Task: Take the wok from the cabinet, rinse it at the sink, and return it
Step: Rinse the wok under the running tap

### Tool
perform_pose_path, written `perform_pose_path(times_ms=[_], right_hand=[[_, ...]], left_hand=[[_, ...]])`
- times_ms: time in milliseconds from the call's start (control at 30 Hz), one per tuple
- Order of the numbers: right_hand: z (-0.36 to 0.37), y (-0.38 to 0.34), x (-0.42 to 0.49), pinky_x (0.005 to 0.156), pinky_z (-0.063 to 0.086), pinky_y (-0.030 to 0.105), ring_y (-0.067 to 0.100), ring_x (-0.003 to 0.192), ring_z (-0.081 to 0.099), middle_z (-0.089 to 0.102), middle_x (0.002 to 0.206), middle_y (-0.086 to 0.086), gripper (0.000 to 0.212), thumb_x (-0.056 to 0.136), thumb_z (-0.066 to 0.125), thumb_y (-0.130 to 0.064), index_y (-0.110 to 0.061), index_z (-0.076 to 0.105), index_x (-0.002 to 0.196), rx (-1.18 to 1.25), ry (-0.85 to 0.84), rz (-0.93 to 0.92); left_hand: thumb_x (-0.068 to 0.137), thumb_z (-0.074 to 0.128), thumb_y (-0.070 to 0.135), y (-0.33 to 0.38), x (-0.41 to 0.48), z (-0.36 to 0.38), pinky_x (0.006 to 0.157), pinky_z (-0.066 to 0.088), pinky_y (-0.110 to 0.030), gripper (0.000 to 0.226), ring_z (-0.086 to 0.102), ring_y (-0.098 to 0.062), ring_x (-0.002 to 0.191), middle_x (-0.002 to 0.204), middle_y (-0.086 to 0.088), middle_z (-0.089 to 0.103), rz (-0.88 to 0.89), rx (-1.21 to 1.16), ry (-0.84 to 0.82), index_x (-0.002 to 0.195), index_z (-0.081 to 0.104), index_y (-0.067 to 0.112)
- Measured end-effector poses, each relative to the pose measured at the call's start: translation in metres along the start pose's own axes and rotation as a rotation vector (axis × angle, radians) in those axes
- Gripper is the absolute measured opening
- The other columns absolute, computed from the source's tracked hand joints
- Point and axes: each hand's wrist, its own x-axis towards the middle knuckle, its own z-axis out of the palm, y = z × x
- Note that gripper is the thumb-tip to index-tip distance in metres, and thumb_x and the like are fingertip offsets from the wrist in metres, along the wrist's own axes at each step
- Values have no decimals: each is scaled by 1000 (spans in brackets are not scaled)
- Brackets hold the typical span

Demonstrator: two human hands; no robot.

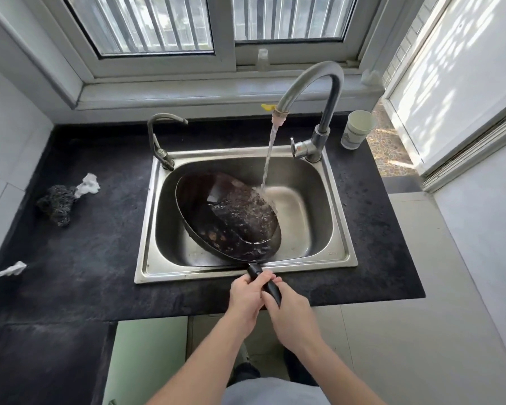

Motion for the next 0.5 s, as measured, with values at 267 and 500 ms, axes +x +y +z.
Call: perform_pose_path(times_ms=[267, 500], right_hand=[[0, 19, 0, 63, 45, 14, 4, 77, 65, 72, 91, -9, 27, 94, 66, -34, -26, 67, 119, 108, -32, -81], [6, 26, -6, 65, 51, 21, 12, 75, 64, 72, 86, -6, 19, 94, 66, -32, -26, 69, 113, 224, -100, -139]], left_hand=[[95, 63, 12, -5, -1, -10, 83, 59, -36, 25, 73, -25, 92, 96, -16, 76, -26, -64, -100, 113, 64, -5], [96, 57, 8, -4, -3, -29, 93, 54, -37, 32, 70, -25, 107, 109, -13, 73, -71, -176, -205, 126, 58, 0]])
